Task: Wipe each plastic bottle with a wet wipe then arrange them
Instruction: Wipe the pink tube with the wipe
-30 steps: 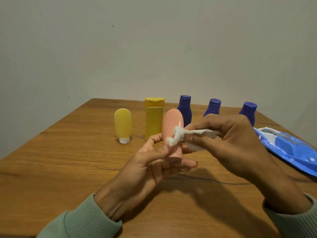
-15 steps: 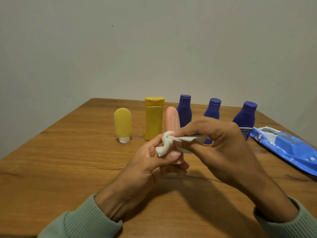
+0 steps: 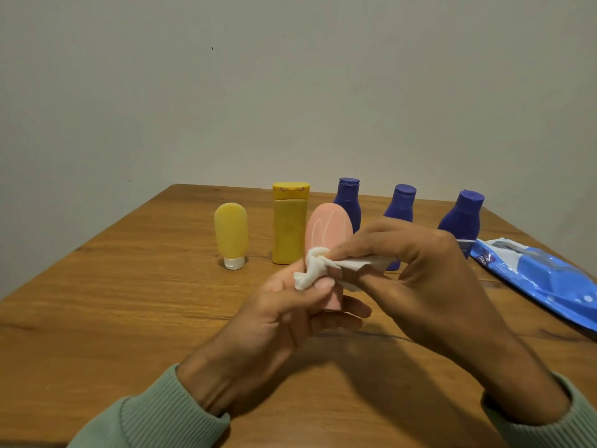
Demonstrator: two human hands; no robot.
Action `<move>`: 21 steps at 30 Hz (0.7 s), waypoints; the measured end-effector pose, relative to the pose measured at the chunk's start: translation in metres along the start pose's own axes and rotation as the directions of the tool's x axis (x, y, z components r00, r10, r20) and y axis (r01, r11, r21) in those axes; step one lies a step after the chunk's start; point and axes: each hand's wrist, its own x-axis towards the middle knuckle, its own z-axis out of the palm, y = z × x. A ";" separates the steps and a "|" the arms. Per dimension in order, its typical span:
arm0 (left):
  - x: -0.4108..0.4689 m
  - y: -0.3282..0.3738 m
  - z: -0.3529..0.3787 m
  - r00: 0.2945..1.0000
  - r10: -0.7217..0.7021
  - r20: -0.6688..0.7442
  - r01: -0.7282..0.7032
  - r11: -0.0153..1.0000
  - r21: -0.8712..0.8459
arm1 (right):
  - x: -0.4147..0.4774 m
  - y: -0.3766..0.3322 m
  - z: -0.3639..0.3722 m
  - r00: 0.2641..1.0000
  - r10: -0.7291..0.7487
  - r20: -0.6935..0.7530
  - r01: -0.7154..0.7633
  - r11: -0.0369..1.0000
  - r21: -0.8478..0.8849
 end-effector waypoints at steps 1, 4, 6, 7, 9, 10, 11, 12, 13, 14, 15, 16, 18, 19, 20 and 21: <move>0.000 -0.001 0.000 1.000 0.015 -0.003 -0.015 0.999 0.052 | -0.001 0.000 0.001 1.000 -0.007 0.007 0.007 1.000 -0.014; 0.001 -0.002 -0.002 0.999 0.031 -0.010 -0.030 0.990 0.140 | -0.002 0.001 0.003 0.999 -0.024 -0.025 0.023 0.998 -0.055; 0.000 -0.001 -0.001 1.000 0.011 -0.006 -0.010 0.990 0.141 | -0.001 0.004 0.002 0.994 -0.021 -0.111 0.013 0.997 -0.075; 0.000 0.000 0.000 1.000 -0.005 -0.009 0.006 0.990 0.140 | 0.000 0.006 0.001 0.988 -0.012 -0.155 -0.002 0.996 -0.089; 0.000 0.001 0.000 0.999 -0.034 -0.017 0.036 0.990 0.133 | 0.000 0.008 0.001 0.980 0.012 -0.201 -0.034 0.994 -0.107; 0.000 0.001 0.000 0.999 -0.041 -0.021 0.043 0.992 0.119 | 0.001 0.007 0.002 0.981 0.031 -0.190 -0.051 0.994 -0.100; 0.000 0.001 -0.001 0.999 -0.041 -0.027 0.043 0.994 0.105 | 0.001 0.005 0.002 0.987 0.055 -0.154 -0.068 0.994 -0.081; 0.000 0.001 -0.002 0.999 -0.040 -0.037 0.043 0.995 0.092 | 0.001 0.003 0.002 0.992 0.080 -0.096 -0.085 0.995 -0.055; 0.000 0.001 -0.002 0.998 -0.042 -0.050 0.046 0.995 0.083 | 0.002 0.001 0.003 0.994 0.101 -0.031 -0.102 0.994 -0.031; 0.000 0.001 -0.003 0.997 -0.046 -0.057 0.050 0.995 0.082 | 0.002 -0.001 0.003 0.993 0.113 0.021 -0.113 0.993 -0.019; 0.000 0.001 -0.003 0.997 -0.046 -0.054 0.051 0.995 0.084 | 0.002 0.000 0.002 0.993 0.113 0.046 -0.112 0.994 -0.021; 0.000 0.001 -0.003 0.998 -0.042 -0.047 0.046 0.995 0.092 | 0.002 0.000 0.001 0.994 0.105 0.039 -0.103 0.994 -0.031; 0.001 0.000 -0.002 0.999 -0.033 -0.023 0.036 0.992 0.121 | 0.003 0.005 0.001 0.994 0.098 -0.044 -0.100 0.994 -0.050; 0.001 0.000 -0.001 0.999 -0.033 -0.014 0.035 0.991 0.128 | 0.003 0.007 0.001 0.990 0.106 -0.089 -0.111 0.992 -0.057; 0.001 0.000 0.000 0.999 -0.034 -0.007 0.035 0.991 0.130 | 0.003 0.009 0.002 0.985 0.118 -0.123 -0.126 0.990 -0.063; 0.001 0.000 0.000 0.999 -0.033 -0.003 0.033 0.990 0.134 | 0.003 0.010 0.003 0.980 0.136 -0.145 -0.146 0.987 -0.063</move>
